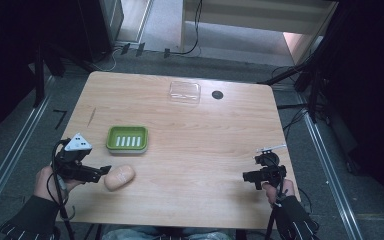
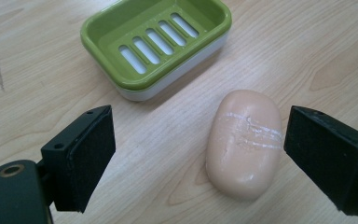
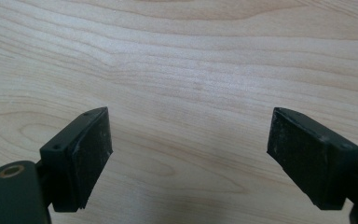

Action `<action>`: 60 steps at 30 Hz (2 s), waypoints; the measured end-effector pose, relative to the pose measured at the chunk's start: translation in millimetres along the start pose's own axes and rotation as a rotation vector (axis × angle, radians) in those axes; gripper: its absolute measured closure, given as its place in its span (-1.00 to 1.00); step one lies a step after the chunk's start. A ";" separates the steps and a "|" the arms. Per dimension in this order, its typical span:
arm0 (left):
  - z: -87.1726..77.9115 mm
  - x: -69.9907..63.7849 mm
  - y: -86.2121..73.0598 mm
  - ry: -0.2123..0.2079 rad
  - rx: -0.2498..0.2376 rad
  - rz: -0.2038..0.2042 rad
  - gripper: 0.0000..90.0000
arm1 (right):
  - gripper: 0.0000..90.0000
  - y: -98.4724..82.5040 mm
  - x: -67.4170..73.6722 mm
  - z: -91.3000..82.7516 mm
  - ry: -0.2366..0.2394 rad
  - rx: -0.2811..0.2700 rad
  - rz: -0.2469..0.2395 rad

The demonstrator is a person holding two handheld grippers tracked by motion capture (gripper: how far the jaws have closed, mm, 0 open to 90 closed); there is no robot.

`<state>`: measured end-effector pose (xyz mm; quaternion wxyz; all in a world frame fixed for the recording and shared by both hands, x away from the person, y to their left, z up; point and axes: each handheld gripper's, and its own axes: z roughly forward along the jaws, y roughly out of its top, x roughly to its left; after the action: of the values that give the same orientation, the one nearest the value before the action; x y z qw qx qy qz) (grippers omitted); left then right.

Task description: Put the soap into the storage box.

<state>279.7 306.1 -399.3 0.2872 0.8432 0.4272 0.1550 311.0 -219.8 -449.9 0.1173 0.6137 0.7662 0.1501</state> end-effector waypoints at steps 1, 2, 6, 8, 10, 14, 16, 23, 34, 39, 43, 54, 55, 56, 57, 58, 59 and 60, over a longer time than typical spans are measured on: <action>-0.1 -0.3 0.1 0.003 0.003 0.000 -0.79 | -0.68 0.2 0.4 -0.1 -0.001 0.001 0.001; 0.0 -0.5 0.1 0.002 0.003 0.001 -0.79 | -0.68 0.3 0.8 0.0 -0.001 0.000 -0.001; 0.9 -1.6 0.9 -0.006 0.014 0.002 -0.79 | -0.68 0.1 1.9 0.4 0.002 0.002 -0.015; 2.8 -3.8 1.9 -0.019 0.033 0.004 -0.79 | -0.68 -0.2 2.6 0.5 -0.002 0.003 -0.013; 3.4 -4.8 2.3 -0.018 0.037 0.007 -0.79 | -0.68 -0.1 2.7 0.6 -0.001 0.003 -0.013; 4.9 -6.7 2.3 -0.027 0.064 0.006 -0.79 | -0.68 1.4 4.1 1.2 -0.002 0.001 -0.019; 5.5 -6.7 2.5 -0.027 0.069 0.005 -0.79 | -0.68 1.2 5.5 1.5 0.000 0.005 -0.024; 11.4 -10.6 5.4 -0.037 0.118 0.013 -0.80 | -0.68 0.8 4.4 1.5 -0.004 0.003 -0.028; 21.4 -17.2 9.5 -0.060 0.176 0.036 -0.81 | -0.68 1.1 5.5 1.5 -0.002 0.006 -0.028; 27.1 -21.4 11.9 -0.067 0.210 0.050 -0.81 | -0.68 1.2 5.3 1.7 -0.005 0.006 -0.030; 30.8 -24.3 13.2 -0.073 0.228 0.058 -0.81 | -0.68 1.2 5.4 1.8 -0.005 0.008 -0.031; 41.7 -31.5 17.3 -0.085 0.285 0.104 -0.81 | -0.68 1.5 5.6 2.5 -0.001 0.010 -0.037; 42.5 -32.2 17.9 -0.088 0.289 0.111 -0.81 | -0.68 1.5 5.6 2.5 -0.001 0.010 -0.037; 43.7 -32.7 18.4 -0.091 0.293 0.114 -0.79 | -0.68 1.5 5.5 2.5 -0.001 0.010 -0.037; 44.9 -33.2 19.0 -0.092 0.297 0.119 -0.79 | -0.68 1.4 5.5 2.5 -0.002 0.009 -0.037; 46.3 -33.6 19.3 -0.091 0.299 0.122 -0.79 | -0.68 1.4 5.4 2.5 -0.002 0.009 -0.038; 48.5 -33.8 20.1 -0.091 0.307 0.127 -0.79 | -0.68 1.5 5.3 2.5 -0.002 0.009 -0.038; 48.5 -33.8 20.1 -0.091 0.307 0.127 -0.79 | -0.68 1.5 5.3 2.5 -0.002 0.009 -0.038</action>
<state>297.2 252.2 -425.6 0.1638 0.9087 0.3780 0.0673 312.2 -214.1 -451.7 0.1181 0.5999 0.7781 0.1437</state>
